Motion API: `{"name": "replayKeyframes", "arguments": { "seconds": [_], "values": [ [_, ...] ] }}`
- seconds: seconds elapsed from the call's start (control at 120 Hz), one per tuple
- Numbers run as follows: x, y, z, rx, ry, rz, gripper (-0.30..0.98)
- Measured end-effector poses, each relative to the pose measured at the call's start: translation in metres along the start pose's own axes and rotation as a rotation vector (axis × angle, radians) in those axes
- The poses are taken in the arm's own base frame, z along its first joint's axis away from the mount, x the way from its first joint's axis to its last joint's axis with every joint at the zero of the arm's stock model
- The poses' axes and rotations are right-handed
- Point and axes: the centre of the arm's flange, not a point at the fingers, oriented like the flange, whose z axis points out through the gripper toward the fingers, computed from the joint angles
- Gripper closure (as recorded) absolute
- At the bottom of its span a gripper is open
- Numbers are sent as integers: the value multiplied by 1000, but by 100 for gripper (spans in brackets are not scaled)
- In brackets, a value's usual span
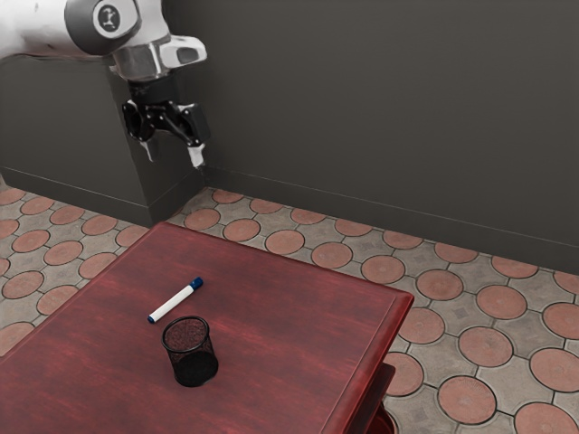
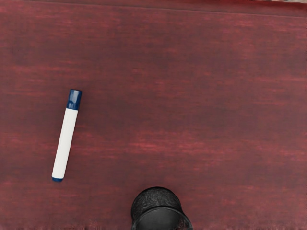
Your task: Put the marker into the pen holder.
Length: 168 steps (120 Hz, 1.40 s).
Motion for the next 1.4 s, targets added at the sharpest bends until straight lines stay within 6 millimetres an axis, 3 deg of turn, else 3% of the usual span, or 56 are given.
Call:
{"name": "replayKeyframes", "arguments": {
  "seconds": [0.083,0.142,0.217,0.308,0.367,0.467,0.533,0.667,0.967,1.158,1.4],
  "values": [
    [-7,-1,-6,12,0,1,0],
    [-14,-3,1,24,-22,0,0],
    [-39,-17,57,61,-115,-13,0],
    [-60,-76,124,63,-204,-105,0],
    [-70,-100,162,62,-240,-137,0],
    [-83,-117,224,62,-261,-125,0],
    [-80,-123,251,72,-238,-91,0],
    [-59,-130,281,102,-153,-12,3],
    [-18,-127,340,132,-85,160,30],
    [-3,-139,352,128,-56,192,39],
    [1,-137,353,120,-40,244,48]
  ]
}}
